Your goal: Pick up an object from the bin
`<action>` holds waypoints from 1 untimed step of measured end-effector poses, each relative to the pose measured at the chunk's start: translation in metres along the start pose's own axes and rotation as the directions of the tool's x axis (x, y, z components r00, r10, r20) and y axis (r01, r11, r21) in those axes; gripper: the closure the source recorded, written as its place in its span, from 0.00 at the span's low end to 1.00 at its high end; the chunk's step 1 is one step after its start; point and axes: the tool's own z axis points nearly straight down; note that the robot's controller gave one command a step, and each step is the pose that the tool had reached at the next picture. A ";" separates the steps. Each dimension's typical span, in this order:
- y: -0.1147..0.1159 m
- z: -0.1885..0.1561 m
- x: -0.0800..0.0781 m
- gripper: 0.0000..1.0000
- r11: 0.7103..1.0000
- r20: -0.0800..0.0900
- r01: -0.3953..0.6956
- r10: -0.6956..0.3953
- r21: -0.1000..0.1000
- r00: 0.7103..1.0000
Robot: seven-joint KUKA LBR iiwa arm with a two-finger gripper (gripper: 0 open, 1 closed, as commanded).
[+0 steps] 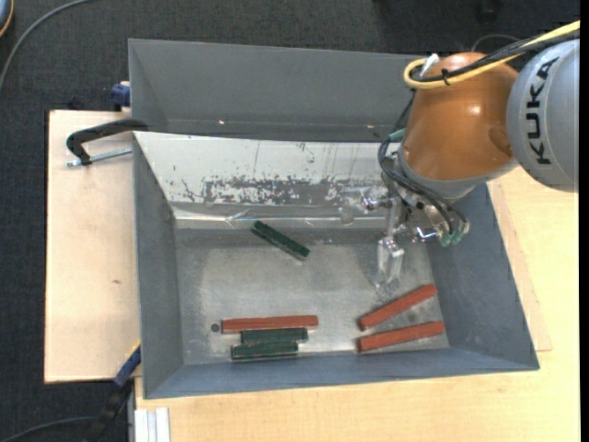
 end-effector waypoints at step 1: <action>-0.057 0.035 0.033 0.00 0.998 -0.006 -0.067 0.067 -0.002 0.998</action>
Offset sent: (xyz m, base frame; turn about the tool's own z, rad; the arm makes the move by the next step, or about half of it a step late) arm -0.0148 -0.0611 -0.0343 0.0596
